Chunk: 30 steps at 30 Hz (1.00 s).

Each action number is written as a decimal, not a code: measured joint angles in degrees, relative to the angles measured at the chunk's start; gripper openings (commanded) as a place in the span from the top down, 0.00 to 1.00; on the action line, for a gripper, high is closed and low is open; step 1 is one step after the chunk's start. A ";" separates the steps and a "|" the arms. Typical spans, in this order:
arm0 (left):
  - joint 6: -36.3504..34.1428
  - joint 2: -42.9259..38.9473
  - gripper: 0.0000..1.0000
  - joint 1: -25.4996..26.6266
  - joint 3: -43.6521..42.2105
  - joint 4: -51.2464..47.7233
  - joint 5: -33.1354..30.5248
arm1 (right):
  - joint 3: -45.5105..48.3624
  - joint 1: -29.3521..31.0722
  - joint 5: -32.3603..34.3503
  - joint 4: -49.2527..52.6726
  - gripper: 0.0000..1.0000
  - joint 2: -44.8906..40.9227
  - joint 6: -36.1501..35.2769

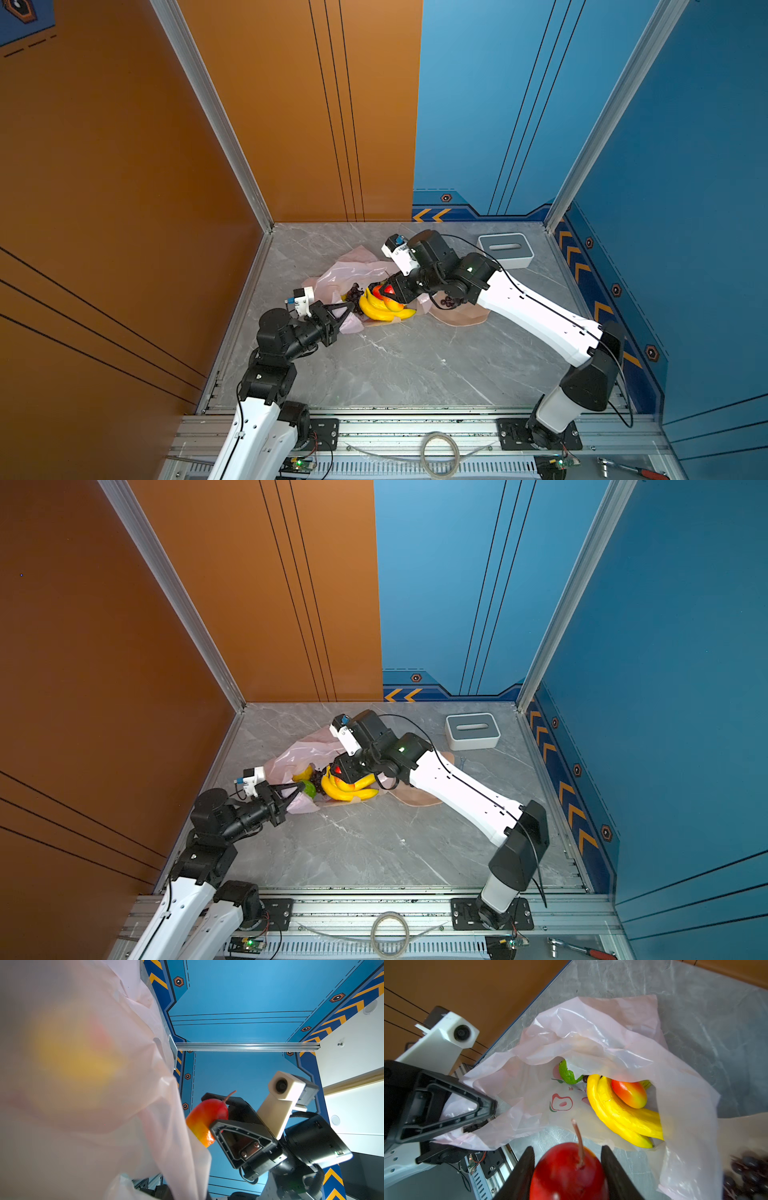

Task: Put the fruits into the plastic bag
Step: 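Lower the mango into the pink bag mouth with the right gripper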

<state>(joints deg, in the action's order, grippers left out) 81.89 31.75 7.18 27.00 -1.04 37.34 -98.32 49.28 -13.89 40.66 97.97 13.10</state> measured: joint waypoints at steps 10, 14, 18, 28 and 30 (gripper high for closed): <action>-0.02 0.15 1.00 0.11 0.02 -0.02 0.48 | -9.38 0.02 -6.38 2.47 0.60 13.42 -0.68; -0.04 0.26 1.00 0.33 0.02 -0.04 0.50 | -11.45 -0.11 -8.87 2.80 0.60 17.68 -0.63; -0.02 0.33 1.00 0.37 0.04 -0.02 0.48 | -12.79 -0.90 -11.69 3.13 0.60 21.35 -0.42; -0.02 0.52 1.00 0.39 0.15 -0.04 0.48 | -15.98 -4.09 -16.70 3.08 0.62 29.20 2.97; -0.02 0.52 1.00 0.50 0.24 -0.07 0.48 | -16.06 -4.31 -16.90 2.16 0.62 29.55 4.61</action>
<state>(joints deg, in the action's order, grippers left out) 81.87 32.27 7.68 27.24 -1.10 37.82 -114.39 44.97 -30.79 42.83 127.52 17.72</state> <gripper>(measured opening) 0.045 0.442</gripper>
